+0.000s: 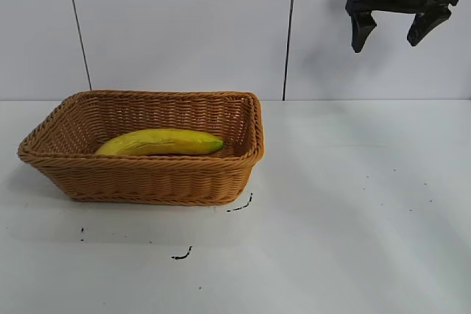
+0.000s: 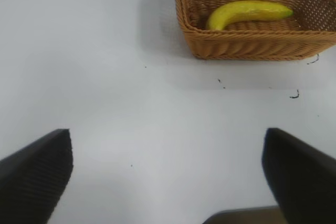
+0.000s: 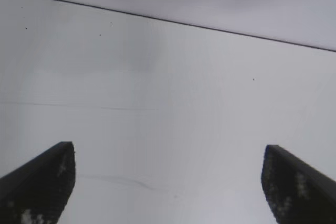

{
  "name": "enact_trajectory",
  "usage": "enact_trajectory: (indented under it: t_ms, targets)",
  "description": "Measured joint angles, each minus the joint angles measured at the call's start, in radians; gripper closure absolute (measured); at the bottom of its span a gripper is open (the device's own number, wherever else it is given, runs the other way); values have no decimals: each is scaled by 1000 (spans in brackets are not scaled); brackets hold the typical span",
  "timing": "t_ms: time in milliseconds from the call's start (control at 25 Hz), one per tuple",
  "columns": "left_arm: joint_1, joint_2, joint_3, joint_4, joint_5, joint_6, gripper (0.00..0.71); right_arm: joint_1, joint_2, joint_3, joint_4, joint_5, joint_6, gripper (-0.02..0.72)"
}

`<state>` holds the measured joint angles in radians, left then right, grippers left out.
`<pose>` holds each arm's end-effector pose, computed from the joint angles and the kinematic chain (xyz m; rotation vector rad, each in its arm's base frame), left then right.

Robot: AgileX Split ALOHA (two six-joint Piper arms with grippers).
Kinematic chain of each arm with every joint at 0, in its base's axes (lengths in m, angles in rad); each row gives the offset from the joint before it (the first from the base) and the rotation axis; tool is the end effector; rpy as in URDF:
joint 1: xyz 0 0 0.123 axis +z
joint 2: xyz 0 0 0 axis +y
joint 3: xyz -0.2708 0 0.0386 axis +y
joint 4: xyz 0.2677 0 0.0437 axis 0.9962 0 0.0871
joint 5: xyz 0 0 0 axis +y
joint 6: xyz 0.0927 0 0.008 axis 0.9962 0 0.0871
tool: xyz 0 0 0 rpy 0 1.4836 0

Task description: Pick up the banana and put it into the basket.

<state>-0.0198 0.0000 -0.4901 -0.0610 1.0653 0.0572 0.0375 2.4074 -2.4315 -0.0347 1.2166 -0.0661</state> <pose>0.0268 -0.0055 0.2826 0.0818 2.0560 -0.0501 0.5349 0.0170 0.2428 -0.1443 2.6722 -0.0564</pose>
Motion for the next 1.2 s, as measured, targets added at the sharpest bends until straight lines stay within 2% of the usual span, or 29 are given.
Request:
enact_trajectory:
  t_ms: [320, 920, 1200]
  targets:
    - [0, 0, 0, 0, 0, 0, 15, -3, -155, 244, 35, -2, 30, 14]
    - [0, 0, 0, 0, 0, 0, 15, -3, -795, 1099, 35, -2, 51, 14]
    - [0, 0, 0, 0, 0, 0, 15, -3, -1132, 1484, 40, -76, 59, 14]
